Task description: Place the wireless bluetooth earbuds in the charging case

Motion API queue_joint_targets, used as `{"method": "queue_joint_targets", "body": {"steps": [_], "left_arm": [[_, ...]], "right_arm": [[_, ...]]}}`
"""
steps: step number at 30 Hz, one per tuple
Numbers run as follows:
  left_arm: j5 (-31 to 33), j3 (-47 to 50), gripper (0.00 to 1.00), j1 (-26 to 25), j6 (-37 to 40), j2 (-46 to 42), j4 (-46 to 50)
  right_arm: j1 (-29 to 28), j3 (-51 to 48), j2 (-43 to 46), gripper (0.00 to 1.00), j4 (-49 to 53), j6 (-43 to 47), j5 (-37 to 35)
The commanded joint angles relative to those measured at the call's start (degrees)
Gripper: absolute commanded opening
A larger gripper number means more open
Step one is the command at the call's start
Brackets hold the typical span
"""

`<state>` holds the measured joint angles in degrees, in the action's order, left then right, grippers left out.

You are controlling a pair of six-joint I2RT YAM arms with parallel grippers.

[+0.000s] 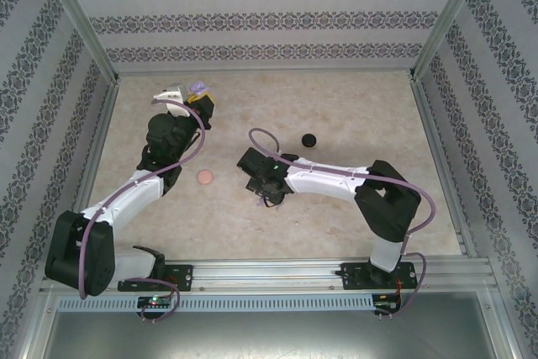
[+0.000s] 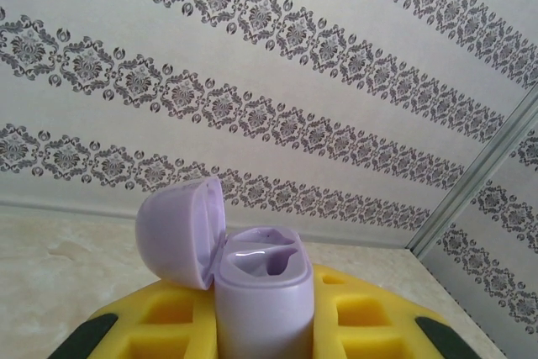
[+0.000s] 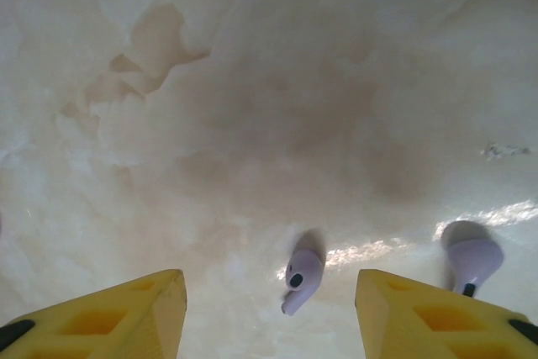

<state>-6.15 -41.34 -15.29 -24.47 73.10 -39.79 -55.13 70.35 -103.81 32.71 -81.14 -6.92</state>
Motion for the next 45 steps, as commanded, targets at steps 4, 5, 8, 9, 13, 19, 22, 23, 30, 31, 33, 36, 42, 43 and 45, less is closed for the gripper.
{"method": "queue_joint_targets", "body": {"steps": [4,5,8,9,13,19,22,23,30,31,33,36,42,43,45], "left_arm": [[-0.3,0.8,0.0,-0.3,0.4,-2.1,-3.6],[-0.6,0.8,0.0,-0.3,0.5,-2.2,-3.6],[-1.4,0.8,0.0,-0.3,0.7,-2.3,-3.2],[-1.5,0.9,0.0,-0.3,0.7,-2.3,-3.4],[-1.3,1.3,0.0,-0.3,0.5,-2.5,-3.9],[-1.8,1.3,0.0,-0.3,0.5,-2.5,-3.8],[-1.8,1.4,0.0,-0.3,0.6,-2.5,-3.8],[-1.9,1.3,0.0,-0.3,0.6,-2.6,-3.8],[-2.1,1.4,0.0,-0.3,0.7,-2.6,-3.5],[-2.1,1.4,0.0,-0.3,0.7,-2.7,-3.5],[-2.0,1.4,0.0,-0.3,0.7,-2.8,-3.4],[-1.8,1.5,0.0,-0.3,0.9,-2.9,-3.4],[-1.8,1.4,0.0,-0.3,0.7,-3.1,-3.4],[-1.8,1.4,0.0,-0.3,0.7,-3.1,-3.4],[-1.8,1.3,0.0,-0.3,0.7,-3.3,-3.4]], "right_arm": [[-1.2,4.5,-3.8,0.51,5.6,-1.0,-1.9],[-1.2,4.8,-4.2,0.51,5.9,-1.0,-1.9],[-1.3,5.4,-5.0,0.5,7.0,-1.0,-2.0],[-1.3,5.7,-5.3,0.49,7.3,-1.1,-2.0],[-1.4,6.0,-6.5,0.48,7.8,-1.3,-1.7],[-1.6,6.3,-8.0,0.46,7.4,-1.5,-1.2],[-1.6,6.6,-8.8,0.45,7.2,-1.5,-0.7],[-1.6,6.6,-9.0,0.45,7.2,-1.5,-0.6],[-1.7,7.3,-10.4,0.43,6.8,-1.2,0.1],[-1.7,7.3,-10.4,0.42,6.7,-1.2,0.1],[-1.8,7.3,-10.6,0.42,6.6,-1.1,0.4],[-2.0,7.3,-10.6,0.41,6.7,-0.9,0.6],[-2.7,7.8,-11.2,0.4,8.0,0.1,0.6],[-2.8,7.7,-11.3,0.39,8.1,0.2,0.6],[-2.9,7.5,-11.5,0.37,8.3,0.5,0.5]]}}
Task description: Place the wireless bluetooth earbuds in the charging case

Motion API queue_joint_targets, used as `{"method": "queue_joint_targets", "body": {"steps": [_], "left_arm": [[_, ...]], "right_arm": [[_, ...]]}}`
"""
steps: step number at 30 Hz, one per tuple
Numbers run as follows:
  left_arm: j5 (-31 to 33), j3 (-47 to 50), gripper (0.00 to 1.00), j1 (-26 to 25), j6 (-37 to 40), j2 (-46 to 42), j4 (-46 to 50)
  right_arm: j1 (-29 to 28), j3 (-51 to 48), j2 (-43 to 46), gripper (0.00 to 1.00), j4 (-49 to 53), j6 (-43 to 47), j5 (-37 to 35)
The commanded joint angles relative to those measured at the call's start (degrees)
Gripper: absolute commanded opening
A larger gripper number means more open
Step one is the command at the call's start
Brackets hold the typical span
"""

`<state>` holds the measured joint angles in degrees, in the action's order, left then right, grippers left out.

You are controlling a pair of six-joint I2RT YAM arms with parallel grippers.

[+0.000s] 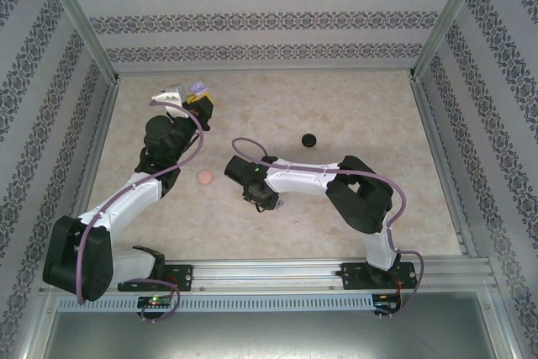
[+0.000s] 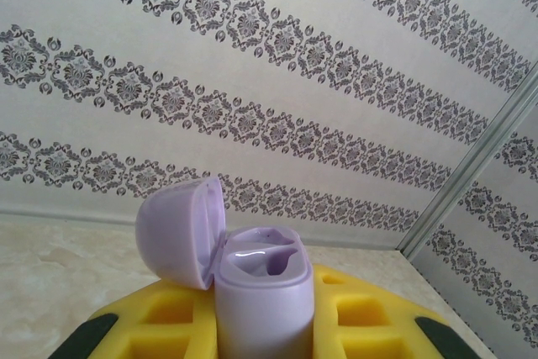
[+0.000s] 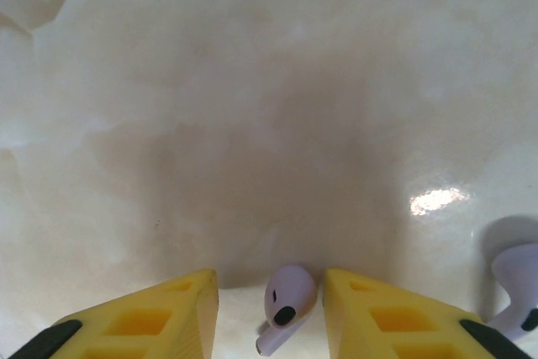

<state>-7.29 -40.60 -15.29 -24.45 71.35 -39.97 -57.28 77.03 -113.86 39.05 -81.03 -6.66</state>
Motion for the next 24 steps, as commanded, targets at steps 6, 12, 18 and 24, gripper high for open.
{"method": "queue_joint_targets", "body": {"steps": [6,12,18,24], "left_arm": [[-0.8,0.8,0.0,-0.3,0.6,-2.1,-2.8],[-0.6,0.8,0.0,-0.3,0.8,-2.3,-2.5],[-0.6,0.7,0.0,-0.3,0.8,-2.4,-2.4],[-0.4,0.8,0.0,-0.3,0.9,-2.5,-2.3]], "right_arm": [[-0.5,1.1,-1.4,0.35,3.4,2.3,-1.6],[1.3,2.4,-1.5,0.29,3.4,9.1,-1.8],[2.5,5.2,-3.2,0.24,3.8,18.6,1.6],[2.7,7.8,-4.9,0.21,5.8,27.0,3.4]]}}
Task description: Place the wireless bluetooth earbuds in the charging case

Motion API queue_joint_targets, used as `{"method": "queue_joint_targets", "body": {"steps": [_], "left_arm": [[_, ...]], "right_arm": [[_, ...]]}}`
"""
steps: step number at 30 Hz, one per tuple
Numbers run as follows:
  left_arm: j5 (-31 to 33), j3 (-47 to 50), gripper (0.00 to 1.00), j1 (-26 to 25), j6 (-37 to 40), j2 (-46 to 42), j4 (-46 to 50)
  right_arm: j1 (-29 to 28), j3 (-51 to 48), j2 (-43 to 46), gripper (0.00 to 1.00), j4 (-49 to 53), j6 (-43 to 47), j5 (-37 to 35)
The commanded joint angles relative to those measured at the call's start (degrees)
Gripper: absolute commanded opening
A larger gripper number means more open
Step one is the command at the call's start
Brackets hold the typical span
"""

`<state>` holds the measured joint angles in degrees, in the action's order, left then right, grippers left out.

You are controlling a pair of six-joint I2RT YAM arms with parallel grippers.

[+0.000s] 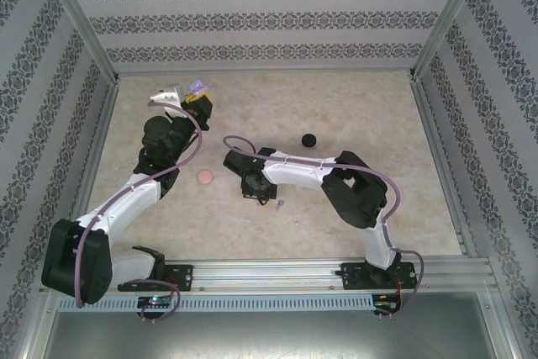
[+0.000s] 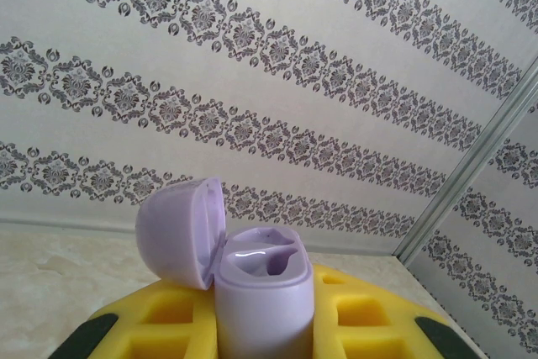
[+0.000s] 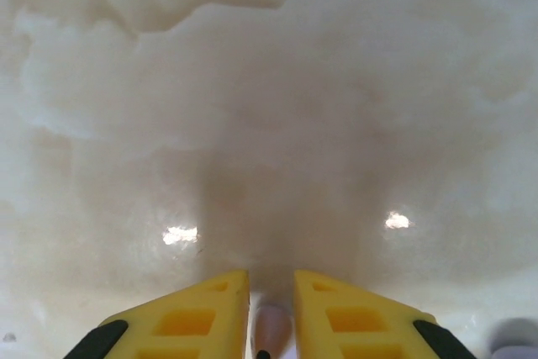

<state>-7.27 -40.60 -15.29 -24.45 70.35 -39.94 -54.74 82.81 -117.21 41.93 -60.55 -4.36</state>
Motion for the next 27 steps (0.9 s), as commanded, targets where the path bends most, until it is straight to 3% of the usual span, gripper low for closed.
{"method": "queue_joint_targets", "body": {"steps": [1,7,27], "left_arm": [[-0.4,0.8,0.0,-0.3,1.0,-1.4,-2.3],[-0.5,0.5,0.0,-0.3,1.1,-1.5,-2.2],[-0.6,0.7,0.0,-0.3,1.2,-1.4,-2.3]], "right_arm": [[0.1,2.4,-1.8,0.21,3.5,7.3,1.0],[0.0,1.9,-0.9,0.35,4.7,7.6,0.3],[-1.7,3.0,-2.7,0.3,5.0,4.3,1.0]]}}
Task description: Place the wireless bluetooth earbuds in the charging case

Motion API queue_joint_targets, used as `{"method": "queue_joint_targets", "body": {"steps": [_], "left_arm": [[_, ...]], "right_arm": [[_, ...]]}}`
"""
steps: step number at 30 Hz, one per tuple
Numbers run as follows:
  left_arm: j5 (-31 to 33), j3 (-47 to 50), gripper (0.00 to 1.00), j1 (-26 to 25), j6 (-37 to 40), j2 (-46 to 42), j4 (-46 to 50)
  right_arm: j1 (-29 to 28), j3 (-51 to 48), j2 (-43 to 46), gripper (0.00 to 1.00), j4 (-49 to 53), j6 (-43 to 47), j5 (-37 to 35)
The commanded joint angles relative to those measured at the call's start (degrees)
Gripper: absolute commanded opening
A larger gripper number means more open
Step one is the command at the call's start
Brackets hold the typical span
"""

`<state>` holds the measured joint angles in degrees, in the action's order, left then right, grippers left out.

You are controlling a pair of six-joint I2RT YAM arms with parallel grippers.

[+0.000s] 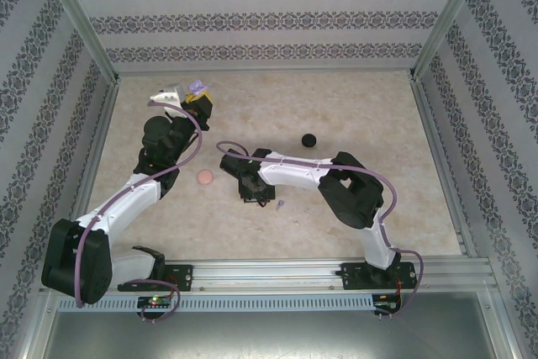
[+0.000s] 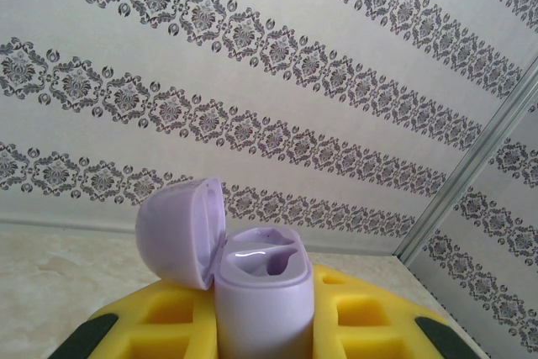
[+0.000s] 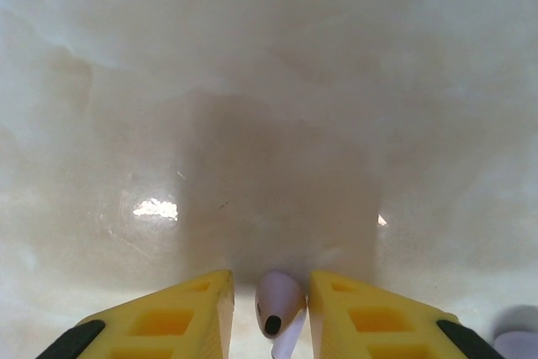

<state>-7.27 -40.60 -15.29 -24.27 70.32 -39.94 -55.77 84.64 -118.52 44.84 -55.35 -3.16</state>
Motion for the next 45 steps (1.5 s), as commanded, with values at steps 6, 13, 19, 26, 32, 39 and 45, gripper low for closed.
{"method": "queue_joint_targets", "body": {"steps": [6,13,19,26,32,39,45], "left_arm": [[-0.5,0.7,0.0,-0.3,1.1,-1.5,-2.4],[-0.7,0.9,0.0,-0.3,1.0,-1.5,-2.5],[-1.1,1.0,0.0,-0.3,0.9,-1.7,-2.1],[-1.4,1.3,0.0,-0.3,1.2,-2.4,-1.9],[-3.0,2.0,0.0,-0.3,1.8,-3.0,-2.0],[-7.4,3.8,0.0,-0.3,1.9,-2.4,-6.3],[-12.8,3.8,0.0,-0.3,0.9,0.3,-8.1]], "right_arm": [[-0.7,1.0,-2.0,0.28,2.3,-0.9,-0.7],[-0.6,1.0,-2.3,0.25,2.1,-0.9,-1.0],[-0.6,0.7,-1.6,0.18,1.6,0.5,-2.1],[-0.6,-2.4,2.9,0.16,-2.3,4.0,-5.7],[-0.4,-6.5,10.4,0.16,-5.1,6.3,-10.9],[2.8,-10.2,20.4,0.16,-7.4,10.0,-12.8],[8.9,-12.1,29.4,0.16,-9.3,14.6,-12.0]]}}
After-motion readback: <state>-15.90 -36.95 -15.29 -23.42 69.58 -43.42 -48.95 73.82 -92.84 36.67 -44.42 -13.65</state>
